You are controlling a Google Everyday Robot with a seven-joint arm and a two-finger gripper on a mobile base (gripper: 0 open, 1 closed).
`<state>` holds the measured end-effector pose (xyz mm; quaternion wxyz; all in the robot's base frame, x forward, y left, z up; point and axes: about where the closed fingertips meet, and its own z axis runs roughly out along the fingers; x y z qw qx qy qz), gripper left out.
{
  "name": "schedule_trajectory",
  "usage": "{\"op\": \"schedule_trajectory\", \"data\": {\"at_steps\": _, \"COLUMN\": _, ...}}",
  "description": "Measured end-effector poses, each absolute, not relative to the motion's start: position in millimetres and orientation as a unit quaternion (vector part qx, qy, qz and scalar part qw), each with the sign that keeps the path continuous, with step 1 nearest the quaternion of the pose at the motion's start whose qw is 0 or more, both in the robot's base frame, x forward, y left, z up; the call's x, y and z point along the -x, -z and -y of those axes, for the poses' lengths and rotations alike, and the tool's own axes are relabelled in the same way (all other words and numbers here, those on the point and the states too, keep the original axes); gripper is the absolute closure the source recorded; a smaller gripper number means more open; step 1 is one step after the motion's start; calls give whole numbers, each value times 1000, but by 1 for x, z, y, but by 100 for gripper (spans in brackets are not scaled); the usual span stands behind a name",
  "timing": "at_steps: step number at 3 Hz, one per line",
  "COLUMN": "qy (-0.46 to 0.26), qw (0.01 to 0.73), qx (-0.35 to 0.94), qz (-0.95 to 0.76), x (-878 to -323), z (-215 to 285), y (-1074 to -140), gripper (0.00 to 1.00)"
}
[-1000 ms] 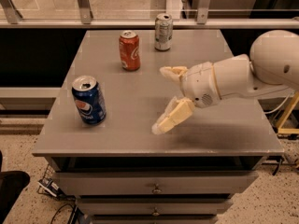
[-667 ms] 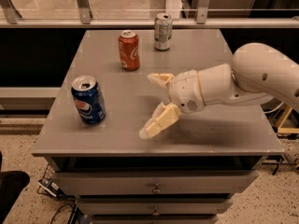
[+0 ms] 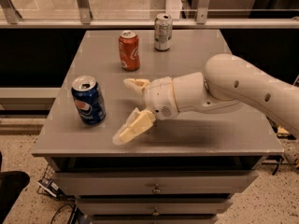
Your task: Knock pepsi can over
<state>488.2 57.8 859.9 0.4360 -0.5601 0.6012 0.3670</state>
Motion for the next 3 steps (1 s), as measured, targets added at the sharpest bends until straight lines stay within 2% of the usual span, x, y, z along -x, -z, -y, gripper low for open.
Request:
{"op": "schedule_trajectory", "data": {"at_steps": 2, "qy": -394, "qw": 456, "qx": 550, "qz": -578, "x": -499, "z": -101, "y": -875, "gripper": 0}}
{"op": "schedule_trajectory", "data": {"at_steps": 3, "qy": -416, "qw": 472, "qx": 544, "qz": -555, "x": -508, "z": -118, "y": -875, "gripper": 18}}
